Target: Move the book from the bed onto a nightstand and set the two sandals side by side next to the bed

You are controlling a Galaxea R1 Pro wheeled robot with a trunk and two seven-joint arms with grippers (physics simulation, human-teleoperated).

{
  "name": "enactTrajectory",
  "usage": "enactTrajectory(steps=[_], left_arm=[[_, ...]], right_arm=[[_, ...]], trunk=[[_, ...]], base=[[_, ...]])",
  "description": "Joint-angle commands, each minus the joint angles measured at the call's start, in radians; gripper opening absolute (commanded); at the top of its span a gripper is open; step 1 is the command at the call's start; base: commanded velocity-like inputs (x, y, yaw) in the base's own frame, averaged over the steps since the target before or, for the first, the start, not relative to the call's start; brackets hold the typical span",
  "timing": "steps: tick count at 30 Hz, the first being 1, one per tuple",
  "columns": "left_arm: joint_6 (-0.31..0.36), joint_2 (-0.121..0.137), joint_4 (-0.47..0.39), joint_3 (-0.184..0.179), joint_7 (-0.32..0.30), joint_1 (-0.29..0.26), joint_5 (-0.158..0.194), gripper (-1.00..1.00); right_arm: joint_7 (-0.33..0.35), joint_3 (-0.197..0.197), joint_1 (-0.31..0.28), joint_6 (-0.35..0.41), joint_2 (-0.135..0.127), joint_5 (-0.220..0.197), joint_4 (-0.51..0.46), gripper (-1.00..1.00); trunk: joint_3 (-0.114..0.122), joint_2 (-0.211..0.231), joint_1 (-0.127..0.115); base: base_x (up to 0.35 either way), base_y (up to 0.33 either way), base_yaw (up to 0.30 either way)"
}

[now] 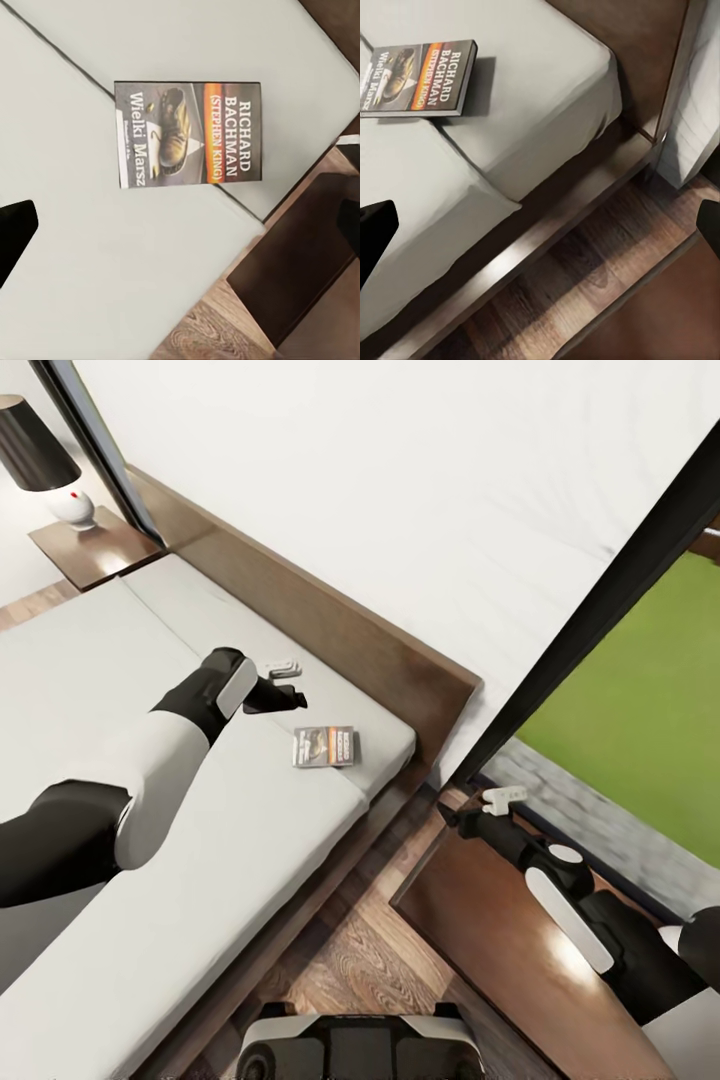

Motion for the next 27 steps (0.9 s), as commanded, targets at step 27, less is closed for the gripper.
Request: enactTrajectory(steps=[27], left_arm=[[0.0,0.0,0.016,-0.007,-0.025,0.003,0.009,1.0]], right_arm=[[-0.008,0.001,-0.001,0.007,0.004,0.001,-0.001,1.0]], trunk=[[-0.044,-0.002,0.0]], base=[[0.0,0.0,0.0]])
